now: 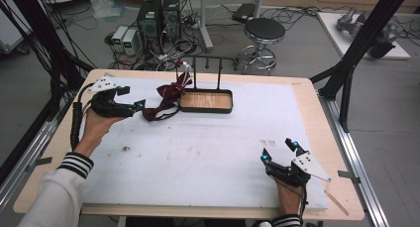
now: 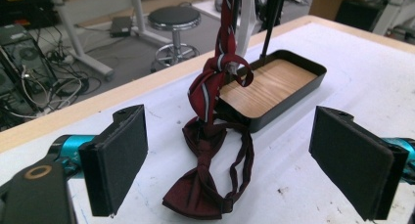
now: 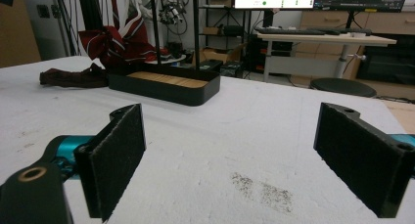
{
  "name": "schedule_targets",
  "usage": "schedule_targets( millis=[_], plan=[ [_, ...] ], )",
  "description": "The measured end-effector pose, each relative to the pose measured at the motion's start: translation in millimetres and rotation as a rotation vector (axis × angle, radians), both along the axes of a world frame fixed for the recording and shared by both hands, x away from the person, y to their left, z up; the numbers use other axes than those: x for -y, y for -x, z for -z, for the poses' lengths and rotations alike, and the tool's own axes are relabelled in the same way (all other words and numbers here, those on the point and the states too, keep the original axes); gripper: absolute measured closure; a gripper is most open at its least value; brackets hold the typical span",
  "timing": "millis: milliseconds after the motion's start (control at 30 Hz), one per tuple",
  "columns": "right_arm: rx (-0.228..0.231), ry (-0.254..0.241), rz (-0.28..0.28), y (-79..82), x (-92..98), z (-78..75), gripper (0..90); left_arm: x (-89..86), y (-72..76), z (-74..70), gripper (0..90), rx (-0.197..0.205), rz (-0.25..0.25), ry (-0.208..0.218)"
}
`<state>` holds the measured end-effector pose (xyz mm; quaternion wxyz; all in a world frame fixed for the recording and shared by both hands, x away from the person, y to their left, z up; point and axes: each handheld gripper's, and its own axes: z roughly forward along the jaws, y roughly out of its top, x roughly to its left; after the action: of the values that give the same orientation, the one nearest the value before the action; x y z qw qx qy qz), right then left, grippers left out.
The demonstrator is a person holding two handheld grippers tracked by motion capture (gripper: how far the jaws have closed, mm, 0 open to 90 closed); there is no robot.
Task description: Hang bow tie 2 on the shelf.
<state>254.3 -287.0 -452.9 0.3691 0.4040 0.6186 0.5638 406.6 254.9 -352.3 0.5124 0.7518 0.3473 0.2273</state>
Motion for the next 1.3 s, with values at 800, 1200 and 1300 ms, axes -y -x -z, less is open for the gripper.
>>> schedule_targets(
  millis=[800,1200,1300],
  plan=[
    [0.001,-0.007,0.004,0.3,0.2,0.1,11.0,41.1,-44.2,9.5,18.6,-0.099,0.021,-0.194],
    [0.012,-0.011,0.002,0.7,1.4,0.4,11.0,52.1,-59.4,22.1,20.9,-0.217,-0.003,-0.286],
    [0.013,-0.015,0.003,1.2,1.4,0.5,11.0,54.2,-62.2,27.7,22.1,-0.244,-0.014,-0.313]
  ],
)
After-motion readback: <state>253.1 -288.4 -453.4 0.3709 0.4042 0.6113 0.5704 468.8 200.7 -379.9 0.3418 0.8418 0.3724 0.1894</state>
